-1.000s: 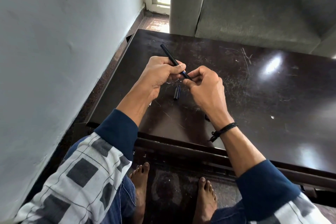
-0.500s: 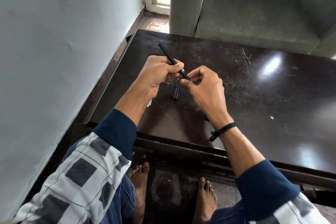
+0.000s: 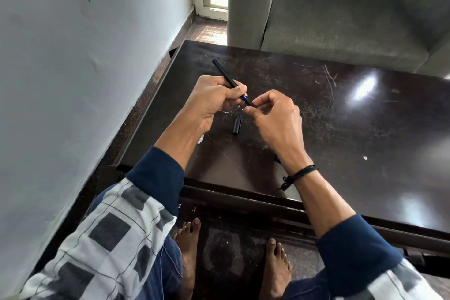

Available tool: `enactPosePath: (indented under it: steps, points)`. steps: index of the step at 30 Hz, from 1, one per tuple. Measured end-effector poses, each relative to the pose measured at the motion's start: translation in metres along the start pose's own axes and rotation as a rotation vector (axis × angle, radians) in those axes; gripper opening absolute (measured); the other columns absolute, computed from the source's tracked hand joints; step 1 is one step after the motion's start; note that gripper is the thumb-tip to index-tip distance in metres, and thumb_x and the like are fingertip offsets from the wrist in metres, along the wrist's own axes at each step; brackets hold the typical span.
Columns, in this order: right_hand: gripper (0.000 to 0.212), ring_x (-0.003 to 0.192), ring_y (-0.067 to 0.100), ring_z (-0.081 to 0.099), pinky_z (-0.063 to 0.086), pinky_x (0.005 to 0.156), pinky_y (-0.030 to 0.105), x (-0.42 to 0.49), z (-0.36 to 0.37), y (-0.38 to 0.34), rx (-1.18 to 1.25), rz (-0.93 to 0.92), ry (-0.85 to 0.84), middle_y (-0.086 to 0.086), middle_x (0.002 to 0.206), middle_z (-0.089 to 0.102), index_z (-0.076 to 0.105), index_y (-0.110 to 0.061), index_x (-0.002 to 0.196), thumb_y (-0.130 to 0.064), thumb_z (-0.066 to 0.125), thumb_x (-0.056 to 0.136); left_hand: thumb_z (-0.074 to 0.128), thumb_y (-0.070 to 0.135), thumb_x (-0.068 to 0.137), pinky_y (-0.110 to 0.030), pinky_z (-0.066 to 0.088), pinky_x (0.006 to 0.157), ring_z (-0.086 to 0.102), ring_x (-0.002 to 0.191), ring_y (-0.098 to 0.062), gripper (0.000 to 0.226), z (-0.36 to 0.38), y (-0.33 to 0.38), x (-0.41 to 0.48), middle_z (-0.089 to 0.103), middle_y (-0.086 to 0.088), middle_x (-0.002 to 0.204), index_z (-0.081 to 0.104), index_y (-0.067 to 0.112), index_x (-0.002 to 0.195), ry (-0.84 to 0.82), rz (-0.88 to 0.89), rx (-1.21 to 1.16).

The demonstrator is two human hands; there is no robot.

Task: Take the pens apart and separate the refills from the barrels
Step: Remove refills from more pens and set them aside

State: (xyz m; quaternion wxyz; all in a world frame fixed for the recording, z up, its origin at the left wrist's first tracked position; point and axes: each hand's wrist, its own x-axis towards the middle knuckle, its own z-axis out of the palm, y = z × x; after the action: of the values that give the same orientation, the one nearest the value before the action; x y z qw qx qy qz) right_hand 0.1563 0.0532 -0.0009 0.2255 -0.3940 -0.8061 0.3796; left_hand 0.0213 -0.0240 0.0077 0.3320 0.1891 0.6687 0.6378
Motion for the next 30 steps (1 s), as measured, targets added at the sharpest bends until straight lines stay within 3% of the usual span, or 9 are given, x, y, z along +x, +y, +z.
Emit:
enactPosePath:
  steps: [8,13,19,26,30]
  points:
    - [0.012,0.075,0.013,0.071,0.057,0.077,0.038,0.0015,0.0052,0.0024,0.006,0.005,-0.058,-0.007,0.078,0.072,0.069,-0.026,0.09,-0.036,0.066,0.096,0.076,0.002,0.085,-0.029,0.062,0.081,0.073,0.081,-0.021,0.004,0.0008,-0.0007,-0.0009,0.074,-0.014,0.087,0.076,0.002,0.089,0.0,0.001,0.01]
    - [0.02,0.074,0.0,0.058,0.046,0.067,0.027,0.0004,0.0017,0.0012,-0.021,-0.025,-0.037,-0.014,0.081,0.063,0.066,-0.027,0.097,-0.04,0.078,0.087,0.075,0.0,0.085,-0.028,0.062,0.08,0.072,0.078,-0.019,0.004,0.0003,-0.0002,0.0007,0.072,-0.012,0.083,0.075,0.001,0.089,0.004,0.004,-0.001]
    - [0.011,0.076,0.014,0.07,0.056,0.077,0.037,0.0023,0.0009,0.0019,-0.008,0.016,-0.061,-0.008,0.076,0.071,0.069,-0.025,0.088,-0.035,0.069,0.094,0.076,0.002,0.085,-0.03,0.062,0.081,0.073,0.078,-0.02,0.002,0.0026,-0.0024,0.0003,0.075,-0.012,0.083,0.076,0.004,0.087,-0.004,-0.002,0.009]
    - [0.014,0.078,0.007,0.065,0.053,0.075,0.033,0.0005,-0.0013,-0.0009,0.015,0.015,-0.049,-0.014,0.078,0.065,0.069,-0.028,0.092,-0.038,0.078,0.087,0.075,0.0,0.085,-0.031,0.062,0.084,0.072,0.078,-0.02,0.003,0.0016,-0.0004,-0.0006,0.072,-0.011,0.081,0.075,0.001,0.088,0.001,-0.007,-0.008]
    - [0.01,0.076,0.012,0.069,0.057,0.077,0.039,0.0006,-0.0004,-0.0009,0.015,0.011,-0.06,-0.008,0.075,0.07,0.07,-0.025,0.087,-0.034,0.073,0.092,0.075,0.001,0.085,-0.03,0.062,0.083,0.073,0.078,-0.02,0.004,0.0025,-0.001,-0.0014,0.074,-0.014,0.085,0.076,0.002,0.089,-0.005,-0.008,0.005]
